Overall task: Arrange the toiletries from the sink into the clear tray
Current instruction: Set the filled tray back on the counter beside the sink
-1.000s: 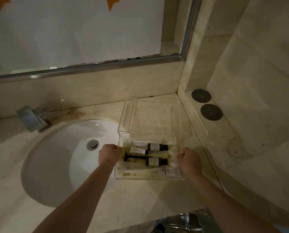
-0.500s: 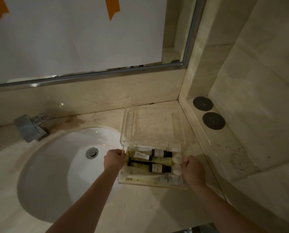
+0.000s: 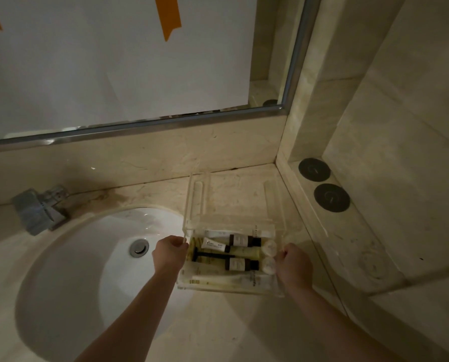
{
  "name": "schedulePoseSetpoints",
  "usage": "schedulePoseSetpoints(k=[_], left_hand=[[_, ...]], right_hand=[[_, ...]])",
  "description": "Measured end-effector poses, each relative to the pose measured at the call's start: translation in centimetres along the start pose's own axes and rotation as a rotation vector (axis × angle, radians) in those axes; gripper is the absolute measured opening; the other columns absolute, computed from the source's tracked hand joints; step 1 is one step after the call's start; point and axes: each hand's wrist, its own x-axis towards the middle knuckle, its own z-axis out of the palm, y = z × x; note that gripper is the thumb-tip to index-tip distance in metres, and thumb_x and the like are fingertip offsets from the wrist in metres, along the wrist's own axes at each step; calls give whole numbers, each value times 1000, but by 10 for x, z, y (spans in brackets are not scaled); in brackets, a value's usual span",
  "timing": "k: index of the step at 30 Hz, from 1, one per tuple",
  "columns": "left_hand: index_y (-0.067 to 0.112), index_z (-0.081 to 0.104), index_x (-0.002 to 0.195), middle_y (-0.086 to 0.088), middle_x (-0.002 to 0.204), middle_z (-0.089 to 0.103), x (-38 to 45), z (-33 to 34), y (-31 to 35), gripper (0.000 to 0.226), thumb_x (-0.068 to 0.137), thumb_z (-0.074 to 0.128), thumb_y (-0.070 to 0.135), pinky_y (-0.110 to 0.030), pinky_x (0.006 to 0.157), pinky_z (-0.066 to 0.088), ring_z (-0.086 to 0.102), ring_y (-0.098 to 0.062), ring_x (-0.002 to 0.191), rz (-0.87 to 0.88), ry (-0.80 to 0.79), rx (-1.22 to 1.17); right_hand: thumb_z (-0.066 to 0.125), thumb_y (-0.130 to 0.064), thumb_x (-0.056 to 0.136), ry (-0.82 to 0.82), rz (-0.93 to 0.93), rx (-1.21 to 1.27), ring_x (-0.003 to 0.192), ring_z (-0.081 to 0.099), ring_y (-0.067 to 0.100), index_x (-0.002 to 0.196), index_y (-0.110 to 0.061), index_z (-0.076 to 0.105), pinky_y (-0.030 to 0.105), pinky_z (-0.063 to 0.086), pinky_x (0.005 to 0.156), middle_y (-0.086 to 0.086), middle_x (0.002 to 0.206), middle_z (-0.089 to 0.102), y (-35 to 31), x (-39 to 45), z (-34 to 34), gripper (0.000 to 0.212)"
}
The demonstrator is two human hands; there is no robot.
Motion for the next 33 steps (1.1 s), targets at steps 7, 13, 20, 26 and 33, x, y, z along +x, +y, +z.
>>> schedulePoseSetpoints(k=[7,13,20,26,33], left_hand=[[18,65,71,-5,72,68,-6,1,6,14,84,62,17,-33,72,53,62,-21,65,12,31,-45],[6,62,80,-17,87,66,-6,-1,-5,48,94,43,48,-44,87,55,66,-36,88,-149,-132,79],[2,62,93,-17,90,67,-13,0,1,70,83,45,69,-43,74,61,70,-33,78,-96,-252,182],[3,41,125,-13,110,62,-24,16,10,86,72,63,68,-33,67,60,67,-25,78,-100,-274,261],[6,35,128,-15,120,59,-21,27,17,89,69,70,63,-34,66,60,62,-18,68,-141,-228,194]], right_hand=[[51,-18,93,39,-1,62,60,50,21,66,-16,47,29,30,49,3,65,52,-3,6,3,27],[38,-36,99,-68,-41,-33,72,56,24,88,-14,54,31,39,59,5,78,58,7,-5,7,30],[33,-31,100,-67,0,-51,85,61,29,101,-11,54,33,42,65,10,95,63,1,-5,8,30],[45,-57,90,-75,62,108,99,59,32,126,-7,45,33,43,71,13,120,54,-17,-4,6,61],[58,-68,75,-17,-124,13,105,57,30,136,-30,26,34,51,70,10,132,39,-28,-3,4,78]])
